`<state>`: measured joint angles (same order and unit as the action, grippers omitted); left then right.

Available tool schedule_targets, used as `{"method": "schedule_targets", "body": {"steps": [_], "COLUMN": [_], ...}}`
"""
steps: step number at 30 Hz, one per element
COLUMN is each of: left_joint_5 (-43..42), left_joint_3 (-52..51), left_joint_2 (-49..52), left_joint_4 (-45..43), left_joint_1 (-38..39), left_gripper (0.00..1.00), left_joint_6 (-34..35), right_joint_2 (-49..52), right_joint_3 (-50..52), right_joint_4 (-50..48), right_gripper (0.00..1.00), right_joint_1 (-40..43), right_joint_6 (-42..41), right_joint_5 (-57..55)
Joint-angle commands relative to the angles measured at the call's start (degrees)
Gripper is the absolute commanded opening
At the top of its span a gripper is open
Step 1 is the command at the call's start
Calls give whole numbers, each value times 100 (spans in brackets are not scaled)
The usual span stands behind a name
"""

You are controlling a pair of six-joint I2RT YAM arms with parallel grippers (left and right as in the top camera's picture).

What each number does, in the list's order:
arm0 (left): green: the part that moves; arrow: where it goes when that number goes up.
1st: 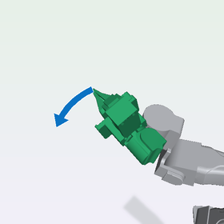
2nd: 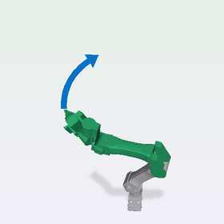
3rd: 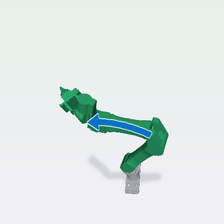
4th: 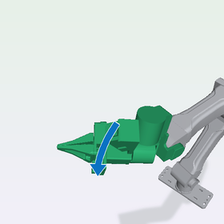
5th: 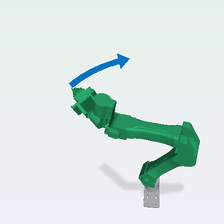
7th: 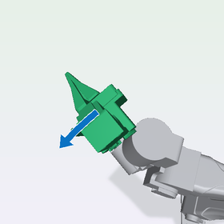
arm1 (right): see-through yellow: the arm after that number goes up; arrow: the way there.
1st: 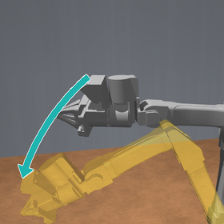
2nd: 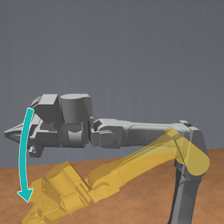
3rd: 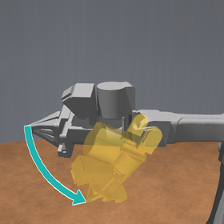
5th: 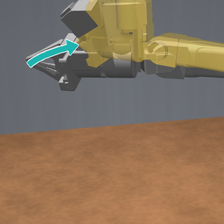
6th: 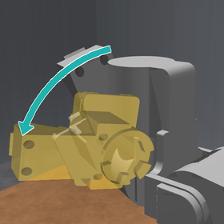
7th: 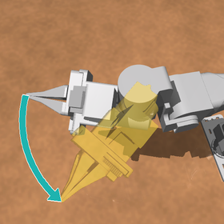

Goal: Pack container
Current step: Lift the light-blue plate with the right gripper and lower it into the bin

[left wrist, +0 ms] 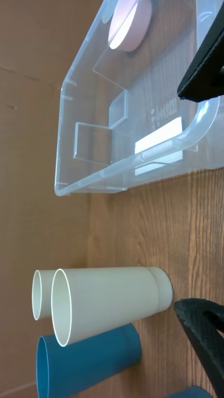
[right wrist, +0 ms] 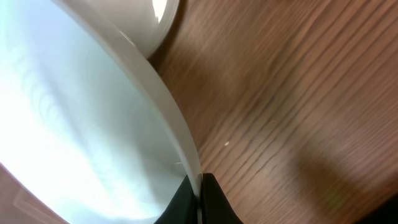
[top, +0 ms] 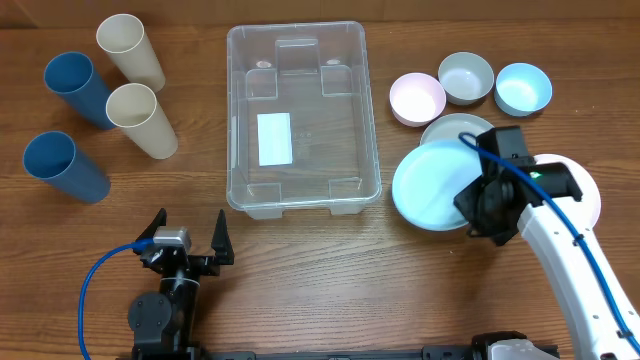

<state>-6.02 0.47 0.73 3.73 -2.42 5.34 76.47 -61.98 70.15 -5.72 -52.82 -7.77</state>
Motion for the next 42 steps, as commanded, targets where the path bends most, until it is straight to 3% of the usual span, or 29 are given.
{"method": "schedule_targets", "body": {"steps": [1,4,6,10,20,27,37,42], "left_joint_5": [-63,-63,-63,-63,-63,-63,-66,-63], "left_joint_3": [-20,-20,-20,-20,-20,-20,-20,-20], "left_joint_2": [-48,-46,-48,-48,-48,-46,-48,-48], "left_joint_4": [9,9,9,9,9,9,9,9], "left_joint_1": [-48,-48,-48,-48,-48,-46,-48,-48], "left_gripper": [100,100,100,100,100,100,100,100], "left_joint_6": [-131,-131,-129,-131,-131,-131,-131,-131], "right_joint_2": [-20,-17,-17,42,1657,2782,3040,3067], "right_joint_3": [-1062,-1971,-2459,-2509,-2509,-2509,-2310,-2308], "right_joint_4": [66,37,-299,-905,-1867,-1910,-1849,-1849], "right_gripper": [4,4,7,8,7,4,4,20], "right_joint_1": [-15,-20,-39,-313,-2264,-2433,-2708,-2761], "right_joint_6": [343,839,1530,1781,1858,1860,1882,1880], "right_joint_5": [-675,-487,490,1478,997,1005,970,866]}}
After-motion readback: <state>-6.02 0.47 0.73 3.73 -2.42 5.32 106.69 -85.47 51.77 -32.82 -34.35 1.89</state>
